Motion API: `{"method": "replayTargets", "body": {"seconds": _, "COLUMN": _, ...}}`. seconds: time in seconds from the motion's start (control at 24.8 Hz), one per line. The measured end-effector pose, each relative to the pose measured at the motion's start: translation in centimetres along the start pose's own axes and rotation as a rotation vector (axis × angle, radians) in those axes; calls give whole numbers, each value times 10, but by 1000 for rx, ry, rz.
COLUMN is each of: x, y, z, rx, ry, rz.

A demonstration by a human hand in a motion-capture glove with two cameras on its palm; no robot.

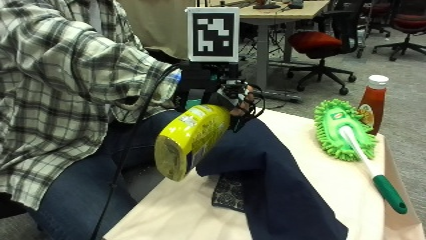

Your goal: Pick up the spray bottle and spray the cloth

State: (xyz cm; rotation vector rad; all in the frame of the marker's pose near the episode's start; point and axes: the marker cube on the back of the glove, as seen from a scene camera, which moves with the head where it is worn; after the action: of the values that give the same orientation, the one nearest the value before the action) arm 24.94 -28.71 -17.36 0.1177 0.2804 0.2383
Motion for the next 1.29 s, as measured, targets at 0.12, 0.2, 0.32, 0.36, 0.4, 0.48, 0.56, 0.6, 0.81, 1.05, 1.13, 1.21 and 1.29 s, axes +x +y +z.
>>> {"method": "replayTargets", "body": {"seconds": 0.12, "x": 0, "y": 0, "z": 3, "rx": -15, "ry": 47, "rz": -5}}
{"method": "replayTargets", "body": {"seconds": 0.2, "x": -1, "y": 0, "z": 5, "rx": -22, "ry": 63, "rz": -2}}
{"method": "replayTargets", "body": {"seconds": 0.32, "x": -4, "y": 0, "z": 6, "rx": -31, "ry": 64, "rz": -7}}
{"method": "replayTargets", "body": {"seconds": 0.36, "x": -4, "y": 0, "z": 7, "rx": -32, "ry": 66, "rz": -12}}
{"method": "replayTargets", "body": {"seconds": 0.4, "x": -4, "y": 0, "z": 7, "rx": -33, "ry": 72, "rz": -18}}
{"method": "replayTargets", "body": {"seconds": 0.48, "x": -4, "y": 0, "z": 8, "rx": -34, "ry": 86, "rz": -28}}
{"method": "replayTargets", "body": {"seconds": 0.56, "x": -3, "y": 0, "z": 9, "rx": -34, "ry": 92, "rz": -36}}
{"method": "replayTargets", "body": {"seconds": 0.6, "x": -3, "y": 0, "z": 9, "rx": -34, "ry": 90, "rz": -39}}
{"method": "replayTargets", "body": {"seconds": 0.81, "x": 0, "y": -1, "z": 9, "rx": -24, "ry": 41, "rz": 16}}
{"method": "replayTargets", "body": {"seconds": 1.05, "x": 5, "y": 1, "z": 3, "rx": 12, "ry": -76, "rz": 65}}
{"method": "replayTargets", "body": {"seconds": 1.13, "x": 6, "y": 2, "z": 1, "rx": 27, "ry": -120, "rz": 69}}
{"method": "replayTargets", "body": {"seconds": 1.21, "x": 6, "y": 4, "z": -1, "rx": 40, "ry": -162, "rz": 68}}
{"method": "replayTargets", "body": {"seconds": 1.29, "x": 7, "y": 5, "z": -2, "rx": 56, "ry": -205, "rz": 78}}
